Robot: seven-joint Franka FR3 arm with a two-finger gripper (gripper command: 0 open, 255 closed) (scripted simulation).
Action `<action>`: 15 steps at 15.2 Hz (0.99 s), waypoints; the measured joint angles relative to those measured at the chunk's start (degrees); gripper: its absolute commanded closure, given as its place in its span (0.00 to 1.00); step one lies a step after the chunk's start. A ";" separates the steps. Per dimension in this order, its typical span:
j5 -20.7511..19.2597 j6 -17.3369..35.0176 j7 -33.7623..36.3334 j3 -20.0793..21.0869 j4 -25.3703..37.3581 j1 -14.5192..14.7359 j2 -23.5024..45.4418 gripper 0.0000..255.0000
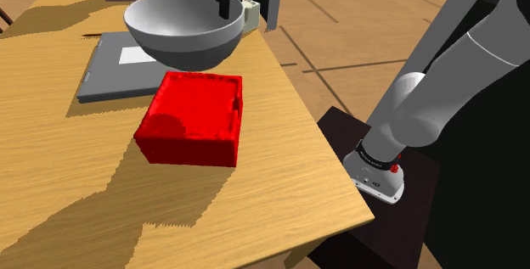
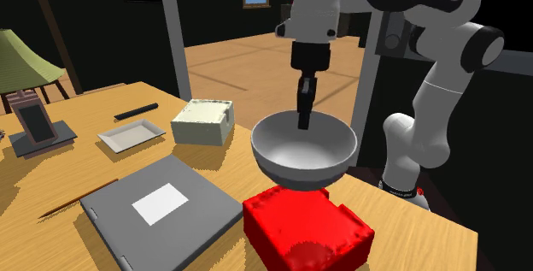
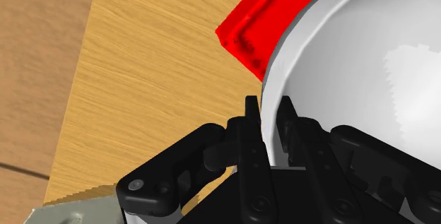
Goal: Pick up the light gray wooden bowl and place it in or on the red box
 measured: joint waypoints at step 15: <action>1.62 9.56 2.41 2.48 -13.06 1.79 -4.06 1.00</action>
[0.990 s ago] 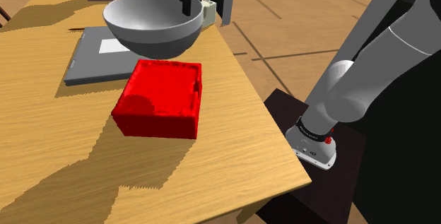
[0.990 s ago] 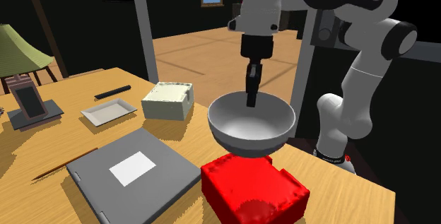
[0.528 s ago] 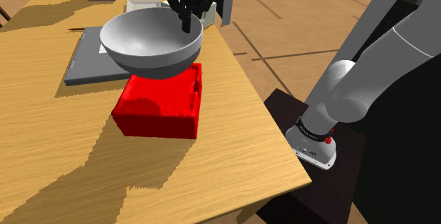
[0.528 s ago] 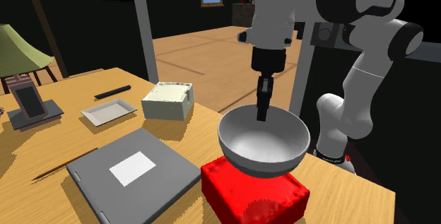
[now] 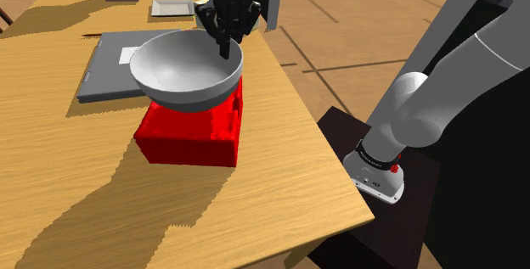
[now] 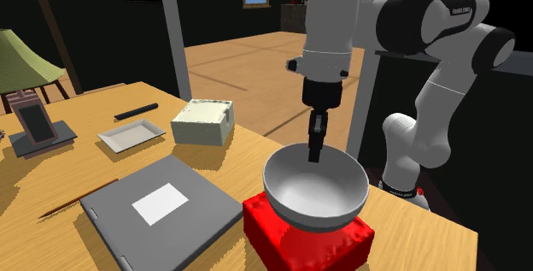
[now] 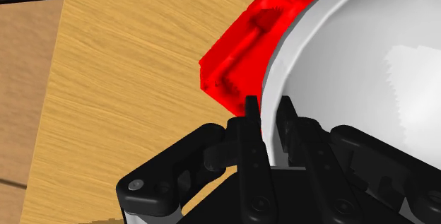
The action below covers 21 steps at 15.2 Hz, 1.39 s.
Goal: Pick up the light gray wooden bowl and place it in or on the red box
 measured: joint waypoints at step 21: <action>0.08 0.74 -0.42 -0.22 -0.94 -0.05 -0.29 0.00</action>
